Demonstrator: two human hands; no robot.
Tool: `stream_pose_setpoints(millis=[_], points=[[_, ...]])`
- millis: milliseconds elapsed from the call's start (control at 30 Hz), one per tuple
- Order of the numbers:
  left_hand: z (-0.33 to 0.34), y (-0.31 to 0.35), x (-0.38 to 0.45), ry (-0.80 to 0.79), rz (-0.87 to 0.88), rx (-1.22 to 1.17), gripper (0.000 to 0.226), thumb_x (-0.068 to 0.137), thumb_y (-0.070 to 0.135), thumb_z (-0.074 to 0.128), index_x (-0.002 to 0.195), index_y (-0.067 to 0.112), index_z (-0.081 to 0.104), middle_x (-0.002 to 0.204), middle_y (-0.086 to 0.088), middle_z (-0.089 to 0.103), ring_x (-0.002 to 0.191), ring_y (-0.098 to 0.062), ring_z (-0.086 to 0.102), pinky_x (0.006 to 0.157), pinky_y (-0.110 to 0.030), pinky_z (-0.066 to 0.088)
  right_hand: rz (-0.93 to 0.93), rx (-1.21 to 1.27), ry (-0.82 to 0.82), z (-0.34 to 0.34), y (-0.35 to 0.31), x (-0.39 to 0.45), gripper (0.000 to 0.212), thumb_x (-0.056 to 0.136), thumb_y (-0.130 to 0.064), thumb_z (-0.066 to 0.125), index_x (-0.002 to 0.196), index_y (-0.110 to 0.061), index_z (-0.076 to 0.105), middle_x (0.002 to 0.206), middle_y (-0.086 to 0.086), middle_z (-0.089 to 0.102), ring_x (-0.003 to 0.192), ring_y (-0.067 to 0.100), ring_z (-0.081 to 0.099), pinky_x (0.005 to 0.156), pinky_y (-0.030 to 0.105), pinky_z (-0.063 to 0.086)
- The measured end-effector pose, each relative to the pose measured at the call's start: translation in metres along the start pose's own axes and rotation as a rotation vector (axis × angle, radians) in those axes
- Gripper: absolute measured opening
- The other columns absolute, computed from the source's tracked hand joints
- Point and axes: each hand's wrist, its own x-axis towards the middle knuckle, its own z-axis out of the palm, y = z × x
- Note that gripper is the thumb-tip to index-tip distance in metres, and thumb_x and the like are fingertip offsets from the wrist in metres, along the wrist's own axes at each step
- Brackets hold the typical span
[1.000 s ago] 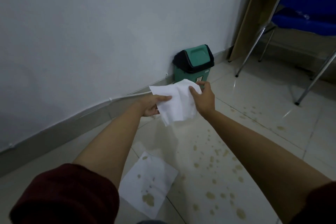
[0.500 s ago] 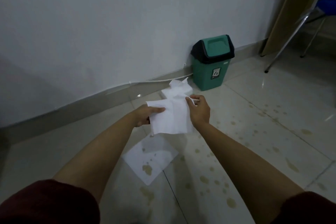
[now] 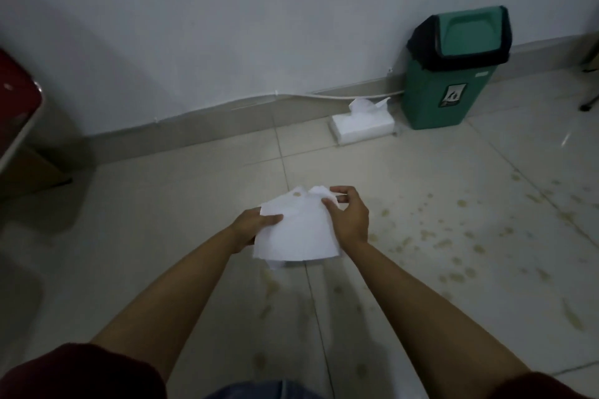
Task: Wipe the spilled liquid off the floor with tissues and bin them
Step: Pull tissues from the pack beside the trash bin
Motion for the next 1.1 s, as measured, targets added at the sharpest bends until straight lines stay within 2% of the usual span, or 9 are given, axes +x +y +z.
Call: stream_pose_setpoints(millis=[133,267,367,467,533,600,800,967,1100], points=[[-0.018,-0.038,-0.024,0.075,-0.050,-0.023,0.051,0.086,0.028,0.067,0.132,0.012,0.053,0.129,-0.009,0.058,0.113,-0.029,0.058,0.093,-0.042,0.051,0.030,0.013,-0.039,0.021,0.014,-0.027,0.017,0.085,-0.031,0.069,0.099,-0.026,0.061,0.097,-0.007,0.063,0.084,0.005,0.057,0.066,0.012,0.041],[-0.033,-0.074,-0.047,0.086,-0.083,0.009,0.044,0.084,0.023,0.070,0.124,0.010,0.059,0.122,-0.010,0.063,0.103,-0.027,0.063,0.088,-0.041,0.055,0.014,0.019,-0.050,0.043,0.029,-0.063,0.006,0.091,-0.031,0.063,0.094,-0.027,0.060,0.096,-0.013,0.063,0.093,0.009,0.059,0.077,0.019,0.047],[-0.037,-0.098,-0.057,0.058,-0.103,0.139,0.034,0.082,0.024,0.072,0.114,0.013,0.064,0.114,-0.009,0.067,0.087,-0.016,0.065,0.070,-0.025,0.055,0.046,-0.023,-0.055,0.052,0.047,-0.094,0.007,0.093,-0.026,0.059,0.099,-0.023,0.063,0.102,-0.008,0.065,0.098,0.010,0.059,0.085,0.021,0.047],[-0.039,-0.118,-0.060,-0.030,-0.089,0.296,0.040,0.079,0.028,0.075,0.115,0.013,0.064,0.110,-0.006,0.068,0.083,-0.009,0.064,0.061,-0.013,0.051,0.040,-0.138,-0.048,0.055,0.064,-0.119,0.012,0.095,-0.026,0.056,0.103,-0.021,0.063,0.105,-0.005,0.063,0.099,0.012,0.060,0.085,0.019,0.043],[-0.042,-0.124,-0.058,-0.054,-0.063,0.348,0.042,0.078,0.026,0.076,0.115,0.011,0.065,0.112,-0.006,0.068,0.087,-0.012,0.065,0.069,-0.015,0.053,0.021,-0.206,-0.034,0.054,0.073,-0.129,0.015,0.096,-0.027,0.053,0.105,-0.021,0.064,0.107,-0.005,0.063,0.097,0.012,0.060,0.082,0.018,0.041],[-0.044,-0.127,-0.054,-0.055,-0.038,0.397,0.044,0.076,0.025,0.078,0.115,0.009,0.066,0.112,-0.007,0.068,0.097,-0.020,0.066,0.084,-0.028,0.054,0.009,-0.289,-0.033,0.050,0.079,-0.135,0.016,0.097,-0.028,0.051,0.107,-0.024,0.063,0.110,-0.007,0.062,0.096,0.011,0.060,0.078,0.019,0.042],[-0.051,-0.137,-0.033,-0.068,0.168,0.588,0.054,0.067,0.027,0.085,0.116,0.016,0.064,0.113,-0.001,0.067,0.102,-0.015,0.062,0.079,-0.020,0.043,-0.078,-0.508,-0.028,0.040,0.088,-0.131,0.018,0.097,-0.032,0.049,0.111,-0.029,0.061,0.117,-0.009,0.060,0.097,0.014,0.061,0.079,0.030,0.051],[-0.058,-0.146,-0.025,-0.006,0.266,0.707,0.075,0.055,0.046,0.087,0.105,0.021,0.037,0.102,-0.001,0.053,0.093,-0.020,0.053,0.070,-0.028,0.041,-0.089,-0.649,-0.063,0.038,0.092,-0.140,0.023,0.096,-0.033,0.051,0.117,-0.029,0.060,0.128,-0.008,0.050,0.105,0.015,0.058,0.083,0.033,0.053],[-0.060,-0.150,-0.028,0.116,0.570,0.923,0.088,0.062,0.059,0.072,0.132,0.022,0.034,0.125,0.000,0.039,0.113,-0.019,0.038,0.096,-0.032,0.033,-0.179,-0.802,0.050,0.048,0.087,-0.143,0.026,0.089,-0.026,0.062,0.115,-0.023,0.064,0.137,0.006,0.047,0.118,0.025,0.050,0.100,0.042,0.035]])
